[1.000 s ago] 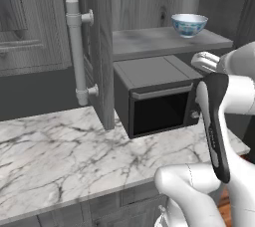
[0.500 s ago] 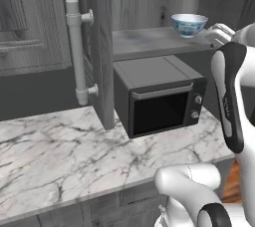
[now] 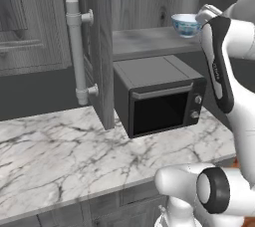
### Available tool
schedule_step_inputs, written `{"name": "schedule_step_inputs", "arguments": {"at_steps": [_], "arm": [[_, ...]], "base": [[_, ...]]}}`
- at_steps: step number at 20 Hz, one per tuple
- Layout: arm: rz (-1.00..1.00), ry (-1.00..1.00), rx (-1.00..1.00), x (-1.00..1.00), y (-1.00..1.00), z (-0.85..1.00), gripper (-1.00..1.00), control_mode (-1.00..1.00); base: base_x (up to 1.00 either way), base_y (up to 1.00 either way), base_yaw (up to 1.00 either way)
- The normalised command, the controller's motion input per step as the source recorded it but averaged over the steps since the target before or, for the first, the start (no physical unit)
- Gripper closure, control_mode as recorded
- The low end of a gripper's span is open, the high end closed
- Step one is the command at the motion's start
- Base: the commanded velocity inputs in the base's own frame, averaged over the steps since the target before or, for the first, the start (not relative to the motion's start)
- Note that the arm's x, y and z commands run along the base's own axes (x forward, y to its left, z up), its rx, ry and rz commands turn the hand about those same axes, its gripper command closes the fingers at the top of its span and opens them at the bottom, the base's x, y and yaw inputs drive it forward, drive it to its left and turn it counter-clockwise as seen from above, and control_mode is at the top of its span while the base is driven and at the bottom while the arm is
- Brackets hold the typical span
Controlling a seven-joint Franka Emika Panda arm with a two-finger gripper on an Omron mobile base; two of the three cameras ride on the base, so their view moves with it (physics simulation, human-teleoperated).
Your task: Take the smaller bowl and place it next to the appetizer plate on the dining counter , and place the larger bowl next to the plate with cooked food.
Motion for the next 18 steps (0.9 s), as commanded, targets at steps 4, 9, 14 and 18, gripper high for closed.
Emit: {"name": "schedule_step_inputs", "arguments": {"at_steps": [4, 9, 14, 18], "arm": [[0.00, 0.00, 0.00, 0.58, 0.00, 0.00, -1.00, -1.00], [0.00, 0.00, 0.00, 0.54, -0.28, -0.03, -1.00, -1.00], [0.00, 0.00, 0.00, 0.45, -0.42, -0.12, -1.00, -1.00], [0.00, 0.00, 0.00, 0.56, -0.19, -0.01, -1.00, -1.00]], "base": [[0.00, 0.00, 0.00], [0.00, 0.00, 0.00], [0.00, 0.00, 0.00], [0.00, 0.00, 0.00]]}}
